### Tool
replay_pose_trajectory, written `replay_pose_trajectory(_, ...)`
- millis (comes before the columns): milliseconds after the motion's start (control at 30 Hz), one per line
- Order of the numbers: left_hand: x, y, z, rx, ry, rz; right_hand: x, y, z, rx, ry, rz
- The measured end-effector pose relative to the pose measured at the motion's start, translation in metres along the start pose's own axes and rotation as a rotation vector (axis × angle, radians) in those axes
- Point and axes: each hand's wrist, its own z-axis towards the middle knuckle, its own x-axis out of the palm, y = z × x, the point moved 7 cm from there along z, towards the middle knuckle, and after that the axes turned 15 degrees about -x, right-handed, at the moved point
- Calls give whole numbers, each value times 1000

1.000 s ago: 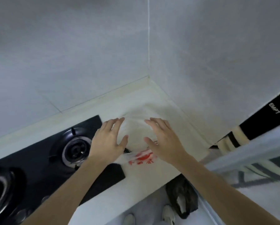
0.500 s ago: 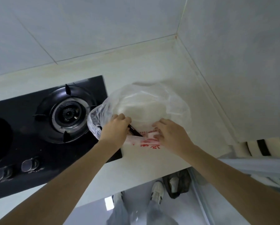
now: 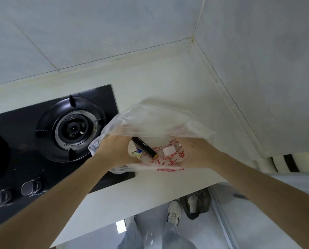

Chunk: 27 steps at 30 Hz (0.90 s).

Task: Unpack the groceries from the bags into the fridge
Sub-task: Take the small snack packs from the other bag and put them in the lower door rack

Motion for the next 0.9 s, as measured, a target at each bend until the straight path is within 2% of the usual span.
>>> replay_pose_trajectory(200,-12,-9,-5,152,-82,31,-6,31,23,-168,9,-53)
replay_pose_trajectory(333,-21,-15,-28,183,-168,-38,2,60,40,-238,-68,-92)
replay_pose_trajectory(500,-28,-8,-57,174,-330,-51,22,83,68,-228,-188,-60)
replay_pose_trajectory(667,-22,8,-65,112,-317,5,36,99,89,-248,-251,-95)
replay_pose_trajectory(900,-11,23,-58,59,-242,64,41,112,95,-413,-194,-186)
